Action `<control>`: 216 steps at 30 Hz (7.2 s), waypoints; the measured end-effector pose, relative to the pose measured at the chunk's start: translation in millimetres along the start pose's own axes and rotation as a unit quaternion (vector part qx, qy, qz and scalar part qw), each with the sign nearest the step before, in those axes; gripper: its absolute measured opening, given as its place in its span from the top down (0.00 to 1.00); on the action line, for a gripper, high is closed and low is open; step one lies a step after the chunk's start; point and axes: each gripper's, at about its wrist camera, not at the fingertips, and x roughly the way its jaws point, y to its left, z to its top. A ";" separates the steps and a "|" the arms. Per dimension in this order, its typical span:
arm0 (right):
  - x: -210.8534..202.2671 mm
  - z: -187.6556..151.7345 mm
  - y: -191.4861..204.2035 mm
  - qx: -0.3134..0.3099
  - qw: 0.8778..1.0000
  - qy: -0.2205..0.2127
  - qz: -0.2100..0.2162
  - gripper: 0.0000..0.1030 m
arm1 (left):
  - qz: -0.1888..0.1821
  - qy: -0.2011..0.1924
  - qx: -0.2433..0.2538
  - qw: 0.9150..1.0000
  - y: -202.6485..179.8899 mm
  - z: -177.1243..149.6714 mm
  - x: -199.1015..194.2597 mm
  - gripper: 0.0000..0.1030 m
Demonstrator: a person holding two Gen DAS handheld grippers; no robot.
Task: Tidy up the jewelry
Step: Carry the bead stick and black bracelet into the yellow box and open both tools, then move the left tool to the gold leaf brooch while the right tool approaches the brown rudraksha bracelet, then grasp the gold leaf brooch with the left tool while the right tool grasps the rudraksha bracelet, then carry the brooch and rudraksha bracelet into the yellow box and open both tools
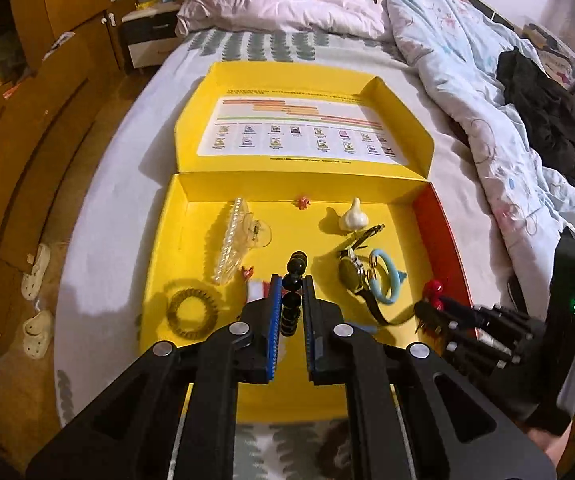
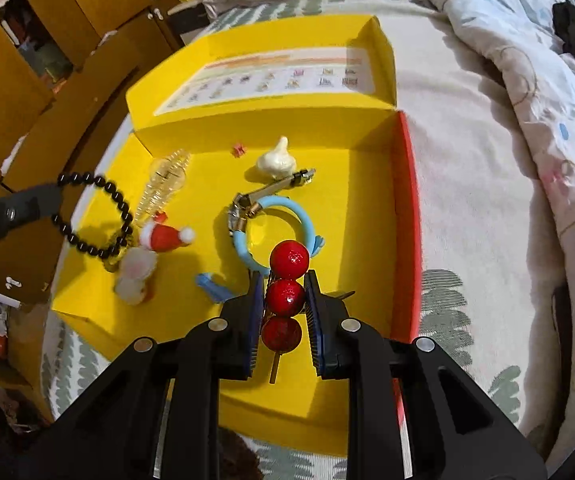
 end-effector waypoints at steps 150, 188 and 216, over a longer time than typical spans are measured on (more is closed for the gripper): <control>15.1 -145.9 67.5 -0.129 0.986 0.046 -0.099 0.74 | -0.007 0.088 0.038 0.995 -37.0 -256.3 27.5 0.77; -114.2 -115.6 75.8 -0.085 0.993 -0.061 0.048 0.81 | -0.034 0.025 -0.012 0.999 0.1 -222.5 -37.2 0.77; -57.5 53.7 70.1 -0.081 0.993 -0.069 0.059 0.81 | -0.031 0.037 -0.029 0.998 3.5 -54.7 17.7 0.77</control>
